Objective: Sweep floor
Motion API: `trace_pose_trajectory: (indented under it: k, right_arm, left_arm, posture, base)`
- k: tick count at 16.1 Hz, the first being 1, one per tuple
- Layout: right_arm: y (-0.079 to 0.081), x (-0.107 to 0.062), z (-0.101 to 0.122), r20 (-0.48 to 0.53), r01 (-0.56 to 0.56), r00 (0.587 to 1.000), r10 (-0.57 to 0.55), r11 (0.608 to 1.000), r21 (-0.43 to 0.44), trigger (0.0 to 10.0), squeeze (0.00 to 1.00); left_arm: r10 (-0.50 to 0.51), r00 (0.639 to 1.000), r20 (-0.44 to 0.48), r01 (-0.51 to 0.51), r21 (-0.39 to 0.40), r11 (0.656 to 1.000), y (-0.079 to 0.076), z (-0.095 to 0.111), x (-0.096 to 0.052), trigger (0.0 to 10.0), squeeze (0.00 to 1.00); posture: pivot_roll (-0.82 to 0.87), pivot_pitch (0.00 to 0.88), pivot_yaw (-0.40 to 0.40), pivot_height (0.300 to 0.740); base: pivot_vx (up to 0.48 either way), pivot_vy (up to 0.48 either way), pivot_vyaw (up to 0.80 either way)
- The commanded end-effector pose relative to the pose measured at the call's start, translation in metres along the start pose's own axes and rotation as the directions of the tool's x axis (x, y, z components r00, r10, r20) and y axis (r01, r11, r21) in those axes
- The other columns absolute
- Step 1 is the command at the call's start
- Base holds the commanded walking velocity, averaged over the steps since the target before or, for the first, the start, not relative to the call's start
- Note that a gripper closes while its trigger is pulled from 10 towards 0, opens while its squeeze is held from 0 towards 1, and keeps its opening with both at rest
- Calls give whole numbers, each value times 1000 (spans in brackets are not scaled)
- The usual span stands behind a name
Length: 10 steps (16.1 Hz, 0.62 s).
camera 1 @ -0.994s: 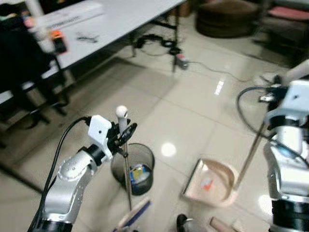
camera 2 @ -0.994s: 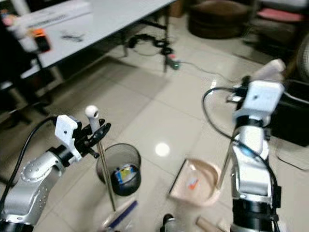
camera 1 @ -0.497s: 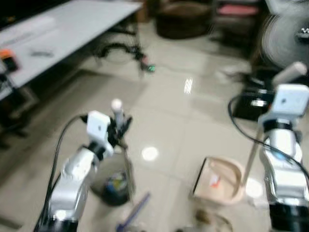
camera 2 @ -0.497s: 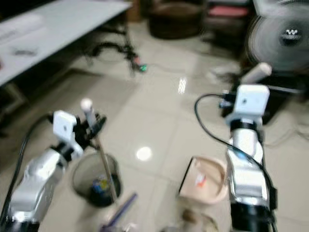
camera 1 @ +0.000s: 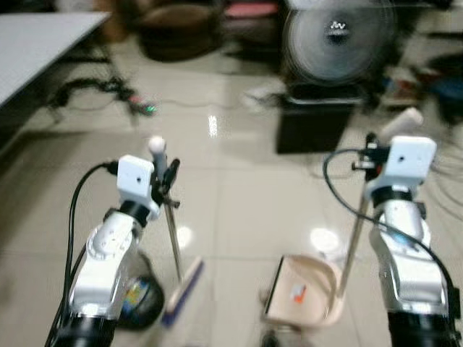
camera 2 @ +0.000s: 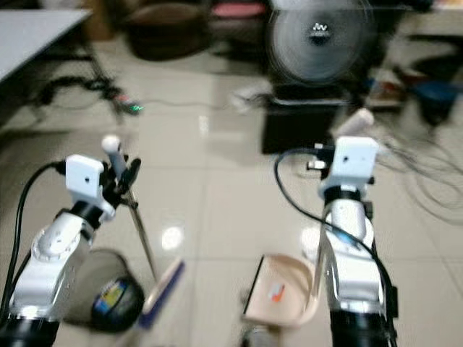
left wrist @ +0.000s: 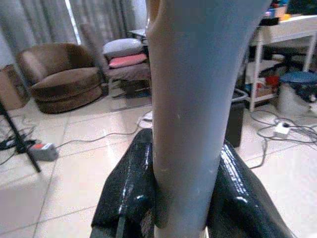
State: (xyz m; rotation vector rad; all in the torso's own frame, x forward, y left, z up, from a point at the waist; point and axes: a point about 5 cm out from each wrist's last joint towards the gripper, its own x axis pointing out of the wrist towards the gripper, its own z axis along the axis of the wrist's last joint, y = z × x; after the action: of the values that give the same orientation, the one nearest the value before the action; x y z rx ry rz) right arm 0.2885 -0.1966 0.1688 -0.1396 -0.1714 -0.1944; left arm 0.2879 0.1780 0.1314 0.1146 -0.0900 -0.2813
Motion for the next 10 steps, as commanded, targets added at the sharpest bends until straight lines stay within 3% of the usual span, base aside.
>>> trace_pose_trajectory:
  k: [1, 6, 10]
  right_arm:
    - [2, 1, 4, 6, -15, 1000, 15, 1000, 5, 10000, 0]
    - [8, 2, 7, 34, -36, 999, 35, 999, 6, 10000, 0]
    - [19, 3, 10, 48, -91, 995, 87, 990, 108, 10000, 0]
  left_arm:
    - [23, 1000, 15, -23, 50, 998, 4, 3, 1, 10000, 0]
    - [113, 993, 28, -115, 103, 988, 10, 3, 3, 10000, 0]
    - [151, 987, 52, -156, 128, 979, 13, 8, 9, 10000, 0]
  posture:
    - [-10, 47, 67, 740]
    - [-12, 54, 67, 740]
    - [-9, 58, 66, 740]
  base:
    - [0, 0, -800]
    - [0, 0, -800]
    - [0, -306, 0]
